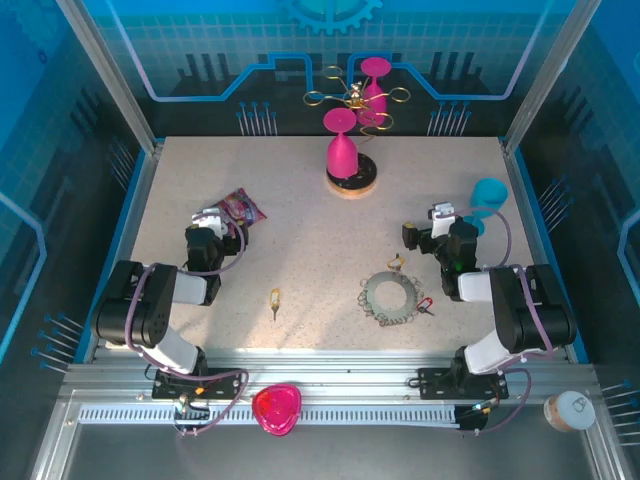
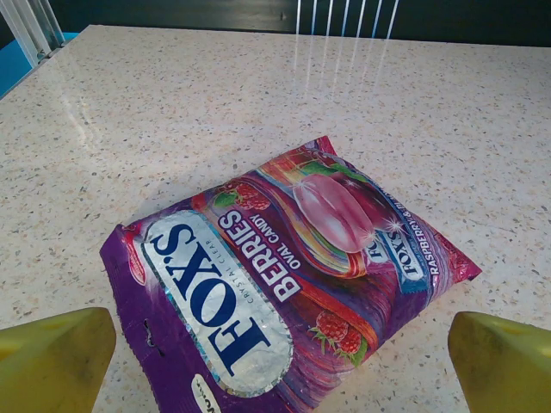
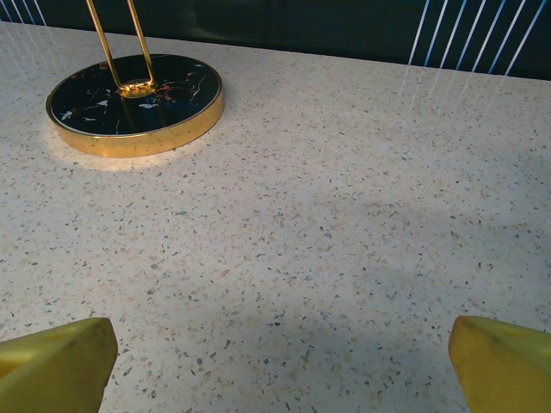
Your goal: Put the keys on the keyring
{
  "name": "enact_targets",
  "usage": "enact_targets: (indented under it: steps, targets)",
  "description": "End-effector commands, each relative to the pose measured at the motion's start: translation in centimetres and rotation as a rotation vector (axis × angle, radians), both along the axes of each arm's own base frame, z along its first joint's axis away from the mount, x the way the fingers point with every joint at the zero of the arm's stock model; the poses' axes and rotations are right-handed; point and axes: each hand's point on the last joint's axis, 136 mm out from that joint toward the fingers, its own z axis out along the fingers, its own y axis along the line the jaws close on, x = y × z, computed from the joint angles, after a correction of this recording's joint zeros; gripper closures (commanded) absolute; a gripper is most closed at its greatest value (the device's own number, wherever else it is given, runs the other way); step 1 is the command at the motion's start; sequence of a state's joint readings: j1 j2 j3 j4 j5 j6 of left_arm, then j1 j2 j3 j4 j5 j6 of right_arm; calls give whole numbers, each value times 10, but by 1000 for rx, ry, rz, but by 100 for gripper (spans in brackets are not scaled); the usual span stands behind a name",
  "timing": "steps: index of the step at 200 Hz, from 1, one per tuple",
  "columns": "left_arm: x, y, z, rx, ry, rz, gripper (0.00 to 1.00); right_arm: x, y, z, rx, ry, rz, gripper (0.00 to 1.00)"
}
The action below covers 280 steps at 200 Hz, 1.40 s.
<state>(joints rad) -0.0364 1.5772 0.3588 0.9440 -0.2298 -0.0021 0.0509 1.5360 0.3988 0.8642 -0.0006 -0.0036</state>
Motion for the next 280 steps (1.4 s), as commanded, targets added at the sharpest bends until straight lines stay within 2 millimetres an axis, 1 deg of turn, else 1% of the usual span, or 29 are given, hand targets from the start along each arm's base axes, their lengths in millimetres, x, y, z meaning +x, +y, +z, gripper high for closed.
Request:
enact_targets:
  steps: [1, 146, 170, 176, 187, 188, 207, 223, 238, 241, 252, 270, 280]
  targets:
    - [6, -1, 15, -18, -44, -8, 1, 3, -2, 3, -15, -15, -12, 0]
    - [5, -1, 13, -20, -39, -10, 1, 2, -4, 3, 6, -12, -3, 0]
    - [4, -2, 16, -17, -51, -13, 1, 3, -3, 5, 7, -17, -1, 0]
    - [3, -2, 20, -16, -66, -18, 1, 2, -2, 7, 7, -19, 5, 1]
    - [-3, -1, 28, -16, -78, -8, 1, 1, 0, 21, 7, -29, 19, 3]
    - [-3, 0, 29, -16, -78, -6, 1, 0, 0, 18, 6, -11, 19, 3]
    - [-11, 5, 53, -19, -89, 28, 1, 0, -2, 49, 6, 18, -5, 6]
    - [-15, 4, 75, -47, -122, 30, 1, -1, -7, 73, 113, 45, -74, 6]
    - [-18, -5, 92, -95, -152, -16, 1, -6, 0, 89, 256, 74, -90, 9]
    - [-19, -7, 94, -105, -152, -22, 1, -9, 2, 86, 283, 104, -91, 10]
    - [-22, -11, 103, -147, -152, -39, 1, -17, 13, 89, 369, 147, -68, 11]
    - [-30, -21, 109, -209, -119, -74, 1, -32, 30, 87, 473, 212, -46, 16]
    - [-34, -27, 111, -249, -105, -91, 1, -43, 44, 85, 504, 251, -28, 21]
